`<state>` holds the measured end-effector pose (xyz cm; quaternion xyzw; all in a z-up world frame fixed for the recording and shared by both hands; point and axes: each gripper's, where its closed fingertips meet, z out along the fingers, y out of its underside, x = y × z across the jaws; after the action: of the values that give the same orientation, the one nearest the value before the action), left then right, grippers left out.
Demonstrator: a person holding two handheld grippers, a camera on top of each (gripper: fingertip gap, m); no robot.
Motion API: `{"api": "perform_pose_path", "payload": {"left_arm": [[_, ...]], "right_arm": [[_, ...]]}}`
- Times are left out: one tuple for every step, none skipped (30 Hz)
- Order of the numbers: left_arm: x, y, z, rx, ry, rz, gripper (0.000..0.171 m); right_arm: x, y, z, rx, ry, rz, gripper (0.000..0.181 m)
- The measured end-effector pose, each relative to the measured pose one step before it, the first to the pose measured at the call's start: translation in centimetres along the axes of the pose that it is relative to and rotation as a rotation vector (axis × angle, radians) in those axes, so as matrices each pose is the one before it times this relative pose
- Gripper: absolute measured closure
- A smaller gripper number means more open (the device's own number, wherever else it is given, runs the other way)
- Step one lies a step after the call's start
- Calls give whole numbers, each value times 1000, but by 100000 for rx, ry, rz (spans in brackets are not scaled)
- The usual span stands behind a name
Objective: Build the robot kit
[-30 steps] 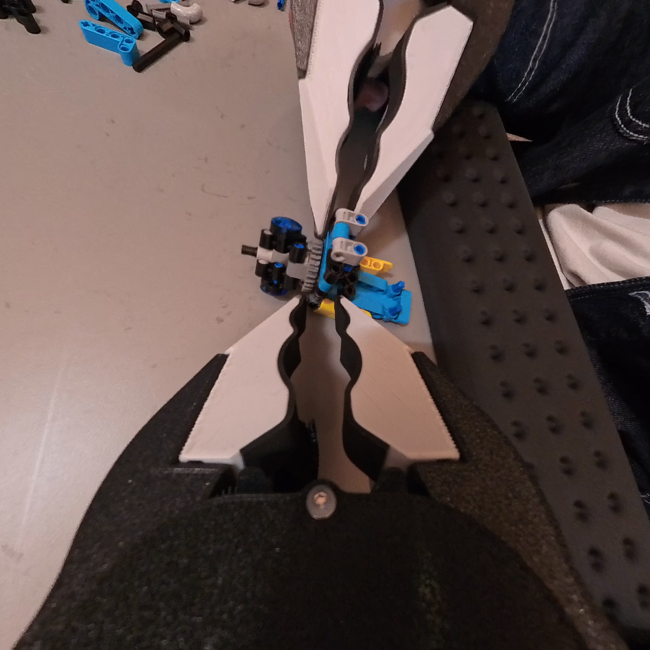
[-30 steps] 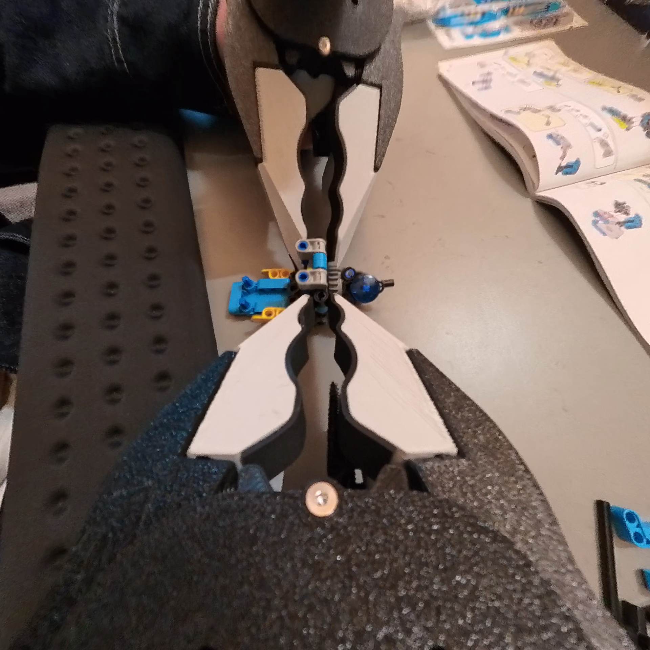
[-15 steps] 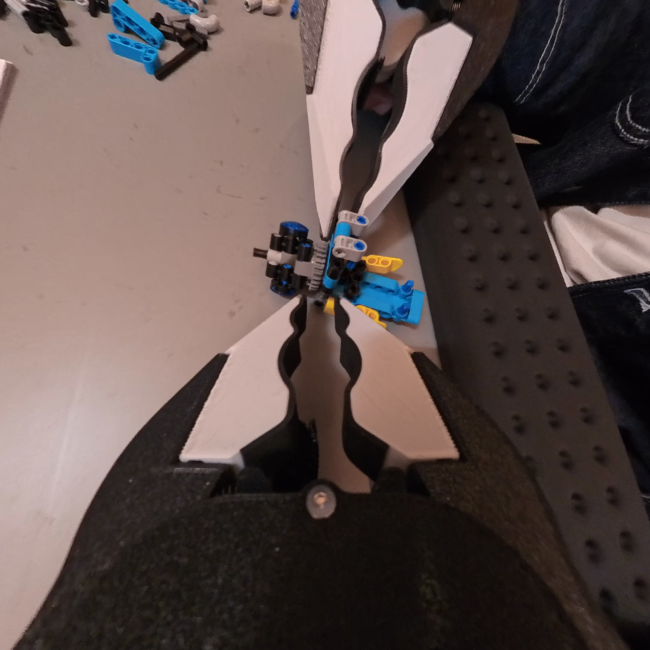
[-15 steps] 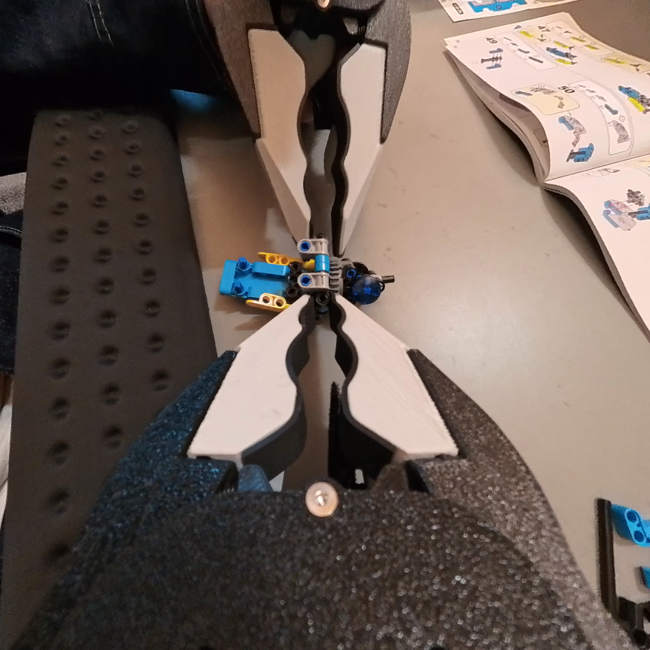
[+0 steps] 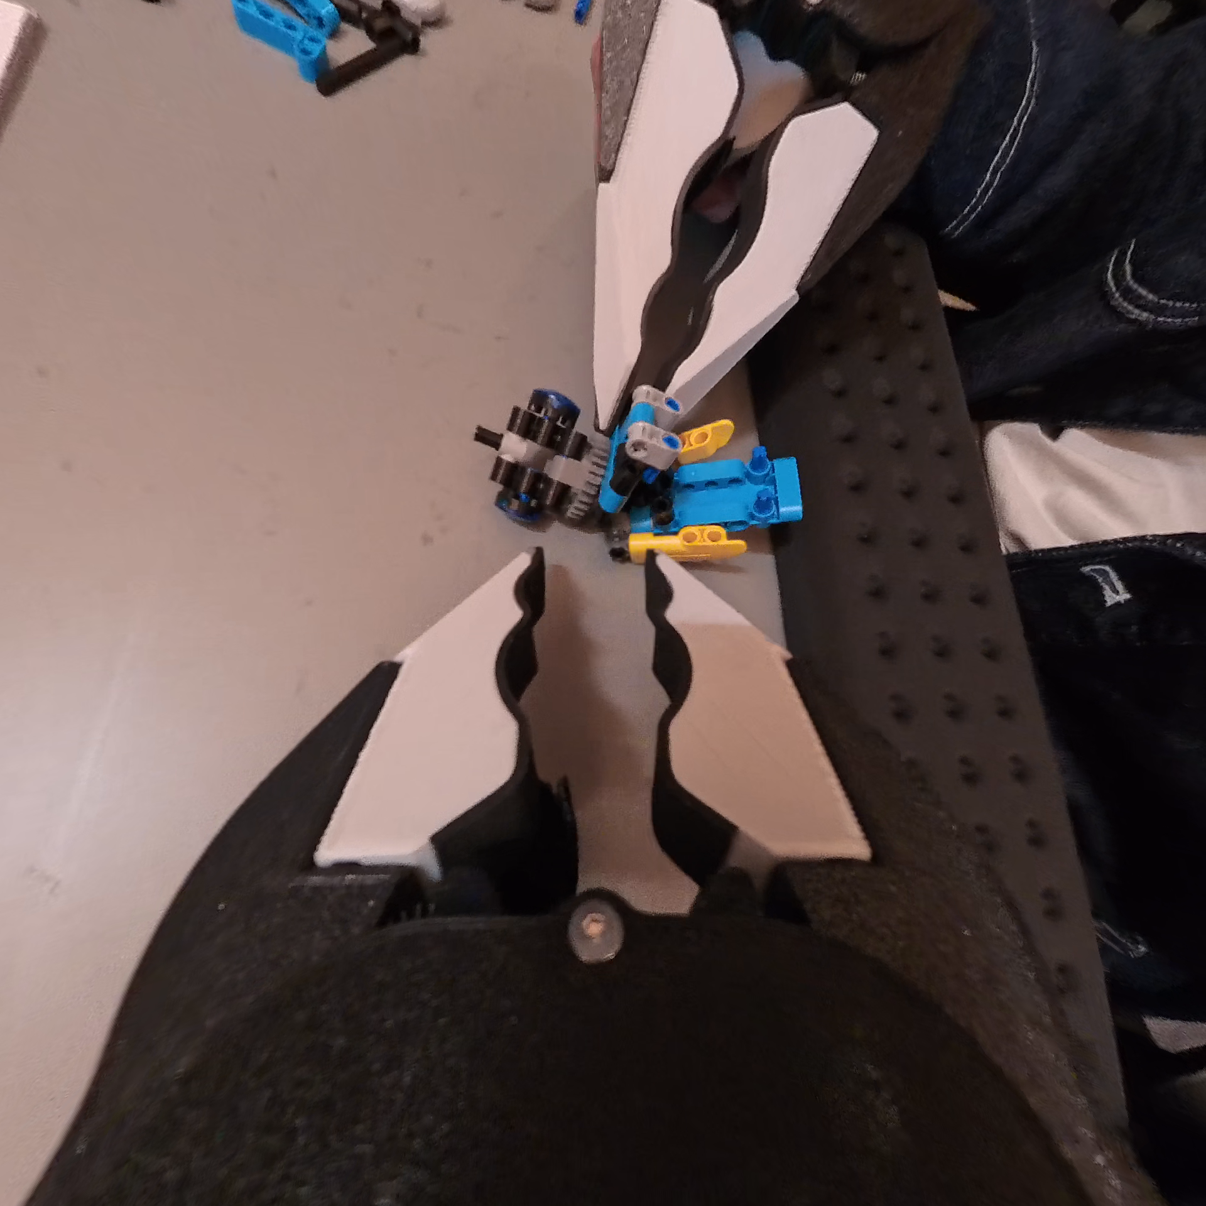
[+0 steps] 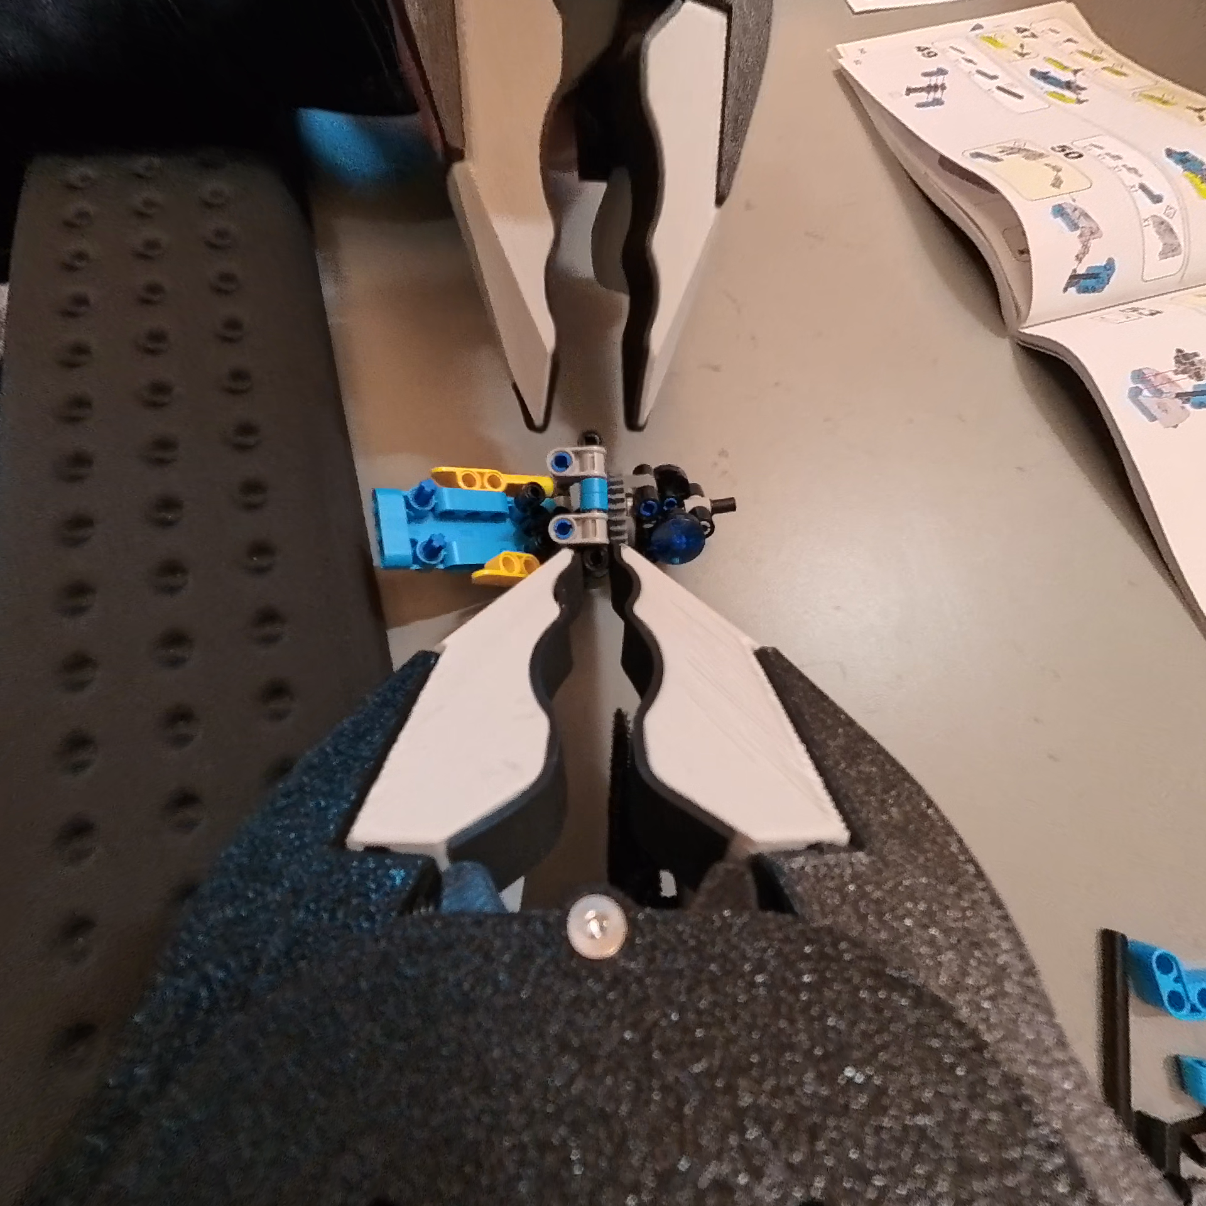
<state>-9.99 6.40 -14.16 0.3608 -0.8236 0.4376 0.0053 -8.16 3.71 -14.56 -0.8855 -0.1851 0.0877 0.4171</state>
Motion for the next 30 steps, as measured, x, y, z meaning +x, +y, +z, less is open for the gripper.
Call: {"api": "perform_pose_path", "payload": {"left_arm": [[-3, -108, -186, 1439, -2107, 397, 140], [-64, -137, -122, 1380, -2610, 1436, 139], [152, -246, -70, 1570, -869, 1359, 139], [412, -373, -43, 1796, 1218, 1333, 140], [374, -499, -25, 2120, 1312, 1421, 144], [392, -442, -7, 1715, 1371, 1647, 147], [356, -250, 19, 657, 1099, 1539, 151], [79, -112, 49, 95, -669, 1226, 153], [151, -35, 78, -62, -203, 1065, 154], [146, 13, 121, -303, 245, 503, 157], [-11, -28, 115, -180, -340, -119, 157], [114, -37, 134, 28, 796, -313, 156], [38, 28, 178, -342, 492, -560, 156], [-83, 116, 204, -789, -196, -606, 154], [17, 200, 229, -1227, 290, -374, 154], [-65, 200, 188, -1260, -580, 50, 155], [-72, 169, 139, -1037, -836, 661, 160], [-49, 107, 98, -672, -962, 1009, 163], [-106, -19, 40, 29, -1284, 1115, 164], [-82, -52, 10, 255, -1053, 772, 164], [-7, -29, 29, 344, -262, 174, 164], [9, 5, 41, 200, 219, -323, 164], [-51, -2, 15, 170, 386, -824, 164], [-42, -9, -6, 161, 614, -940, 164], [-9, -27, -25, 383, 463, -252, 164], [9, 18, 6, 276, 271, 195, 164], [17, 47, 4, 89, 172, 459, 164], [13, 5, -16, 119, -51, 611, 164], [39, 23, 21, -32, -35, 627, 164], [10, 57, 35, -260, -165, 769, 164]], "right_arm": [[-178, 24, -52, 227, -1402, -651, 175], [-200, -65, -92, 566, -1879, 431, 175], [-313, -107, -63, 554, -3059, 10, 175], [-44, -34, -65, -292, -1712, -653, 175], [179, -81, -70, -349, -479, -517, 175], [47, -92, -90, -221, -1251, 455, 175], [-118, -190, -105, 687, -2072, 1362, 175], [-140, -284, -105, 1538, -1941, 1713, 175], [-148, -107, -65, 637, -1597, 1332, 174], [-80, 101, -28, -607, -736, 543, 174], [-56, 66, 4, -306, -152, 119, 174], [-24, 8, -11, -76, 106, 19, 174], [11, 0, -47, -167, 56, -69, 174], [-22, -43, -49, -38, -291, 373, 174], [-27, -38, -25, -50, -427, 352, 174], [-3, -7, -18, -404, 60, -536, 174], [62, 71, -28, -873, 400, -1287, 174], [-22, 76, -32, -1097, -518, -569, 174], [-12, 21, 4, -805, -750, 17, 174], [78, 65, 23, -1006, -472, -182, 174], [40, 6, -32, -440, -922, -2, 174], [22, 2, -49, -62, -1188, 704, 174], [52, 23, -3, 360, -1270, 1453, 174], [28, 37, 40, 715, -1392, 1830, 174], [-19, -14, 1, 1224, -1271, 1584, 174], [-10, -1, 0, 1092, -412, 722, 174], [-66, 1, -3, 1013, 181, -315, 173], [-226, -1, 8, 879, -270, -740, 168], [-177, 23, -5, 541, 206, -506, 165], [-54, 40, -14, 387, 748, -455, 164]]}}
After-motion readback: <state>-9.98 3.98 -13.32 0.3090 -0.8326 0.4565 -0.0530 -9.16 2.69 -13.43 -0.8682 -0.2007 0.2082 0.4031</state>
